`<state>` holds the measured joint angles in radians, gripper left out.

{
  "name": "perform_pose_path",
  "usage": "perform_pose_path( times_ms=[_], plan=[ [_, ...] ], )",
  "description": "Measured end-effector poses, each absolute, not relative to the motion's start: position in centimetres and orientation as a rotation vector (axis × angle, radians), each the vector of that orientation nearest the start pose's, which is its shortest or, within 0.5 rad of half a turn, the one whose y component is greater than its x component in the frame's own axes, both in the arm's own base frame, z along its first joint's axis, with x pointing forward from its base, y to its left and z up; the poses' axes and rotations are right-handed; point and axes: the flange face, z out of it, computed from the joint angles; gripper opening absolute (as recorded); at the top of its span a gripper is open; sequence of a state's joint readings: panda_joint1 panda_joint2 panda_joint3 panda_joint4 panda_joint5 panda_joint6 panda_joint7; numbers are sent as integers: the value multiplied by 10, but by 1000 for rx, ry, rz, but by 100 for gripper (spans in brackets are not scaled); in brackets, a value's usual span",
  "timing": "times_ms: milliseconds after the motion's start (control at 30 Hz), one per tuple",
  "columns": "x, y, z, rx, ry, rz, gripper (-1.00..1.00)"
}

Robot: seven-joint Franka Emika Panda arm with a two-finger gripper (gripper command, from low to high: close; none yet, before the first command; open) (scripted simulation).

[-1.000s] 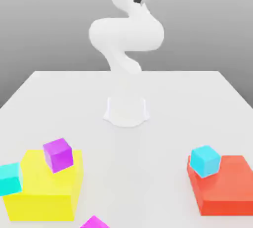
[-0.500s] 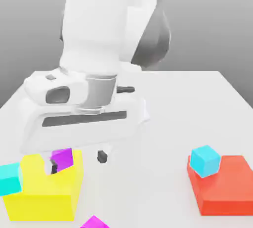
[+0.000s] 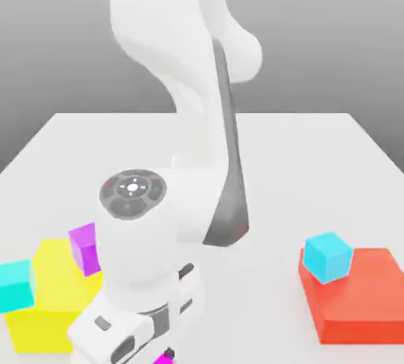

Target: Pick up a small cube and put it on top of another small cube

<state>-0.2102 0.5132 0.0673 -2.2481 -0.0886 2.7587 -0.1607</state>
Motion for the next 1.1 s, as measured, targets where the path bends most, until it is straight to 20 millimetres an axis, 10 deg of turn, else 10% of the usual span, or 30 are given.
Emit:
perform_pose_path(
  times_ms=[100, 233, 467, 767, 1033, 1067, 1100],
  plan=[
    [529, -70, 134, -3138, -144, 1, -100],
    [529, -68, 184, -3137, -149, 2, -100],
    [495, 50, 247, -3118, -362, 11, -100],
    [392, 186, 296, -3069, -668, 10, -100],
    [356, 209, 250, -3059, -734, 2, -100],
    [355, 209, 243, -3057, -735, 2, 100],
    [355, 209, 243, -3058, -732, 2, 100]
  ],
)
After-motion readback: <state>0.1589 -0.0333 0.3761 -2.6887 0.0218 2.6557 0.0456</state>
